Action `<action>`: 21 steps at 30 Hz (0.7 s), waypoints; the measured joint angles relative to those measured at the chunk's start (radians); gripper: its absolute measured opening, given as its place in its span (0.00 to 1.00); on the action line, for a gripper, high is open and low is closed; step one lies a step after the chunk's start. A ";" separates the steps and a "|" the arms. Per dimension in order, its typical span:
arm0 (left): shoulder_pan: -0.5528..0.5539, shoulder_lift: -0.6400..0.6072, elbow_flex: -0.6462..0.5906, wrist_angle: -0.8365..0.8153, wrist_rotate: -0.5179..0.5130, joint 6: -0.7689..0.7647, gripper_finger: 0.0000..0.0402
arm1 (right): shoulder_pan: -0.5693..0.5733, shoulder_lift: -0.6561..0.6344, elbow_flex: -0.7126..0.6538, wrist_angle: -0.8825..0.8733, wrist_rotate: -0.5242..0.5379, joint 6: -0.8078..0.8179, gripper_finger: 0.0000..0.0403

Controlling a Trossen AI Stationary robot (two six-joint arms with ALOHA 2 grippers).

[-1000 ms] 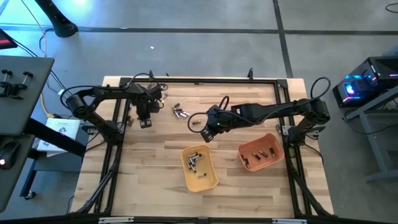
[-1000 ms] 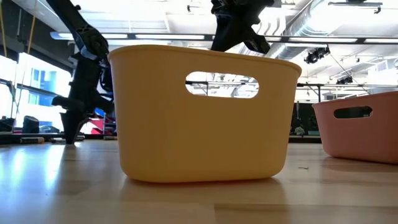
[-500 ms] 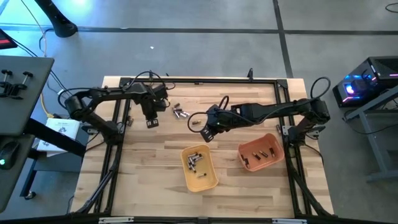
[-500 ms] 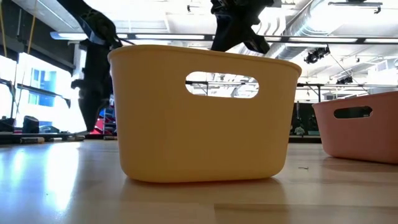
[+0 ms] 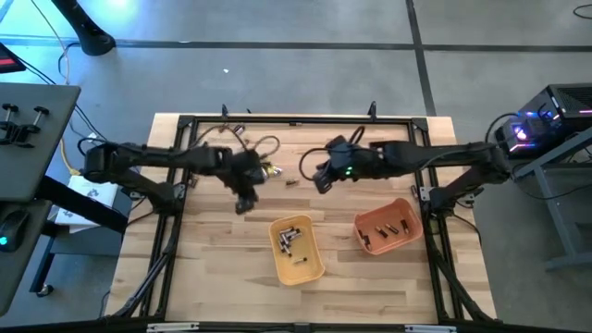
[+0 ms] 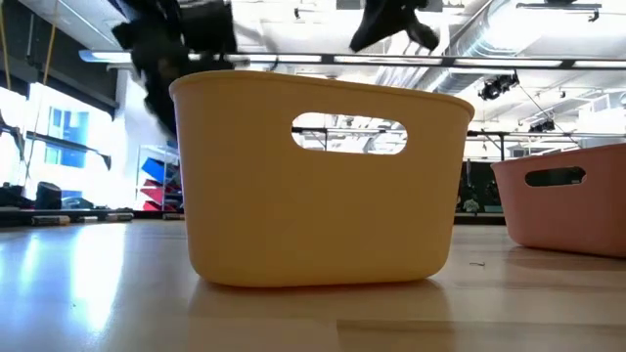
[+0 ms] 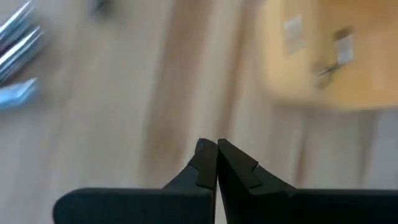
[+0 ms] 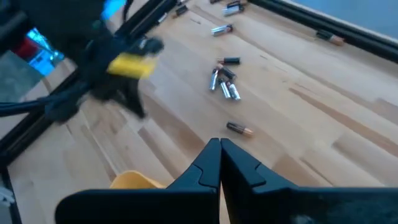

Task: Sort batteries
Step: Put the silver battery into the yellow bin

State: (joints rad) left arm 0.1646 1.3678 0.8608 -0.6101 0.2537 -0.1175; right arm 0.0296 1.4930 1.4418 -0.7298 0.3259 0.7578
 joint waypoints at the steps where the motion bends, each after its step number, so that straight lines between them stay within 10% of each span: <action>1: -0.042 0.001 0.000 0.052 -0.008 -0.026 0.00 | 0.000 -0.016 0.000 -0.019 0.004 0.000 0.00; 11: -0.385 0.008 0.002 0.525 -0.211 -0.205 0.00 | 0.053 -0.096 0.000 -0.198 0.063 0.102 0.00; 21: -0.463 0.199 0.015 0.623 -0.207 -0.326 0.14 | 0.102 -0.080 0.000 -0.233 0.051 0.128 0.00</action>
State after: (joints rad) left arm -0.2981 1.5663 0.8755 0.0131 0.0463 -0.4439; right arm 0.1317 1.4125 1.4418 -0.9631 0.3769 0.8860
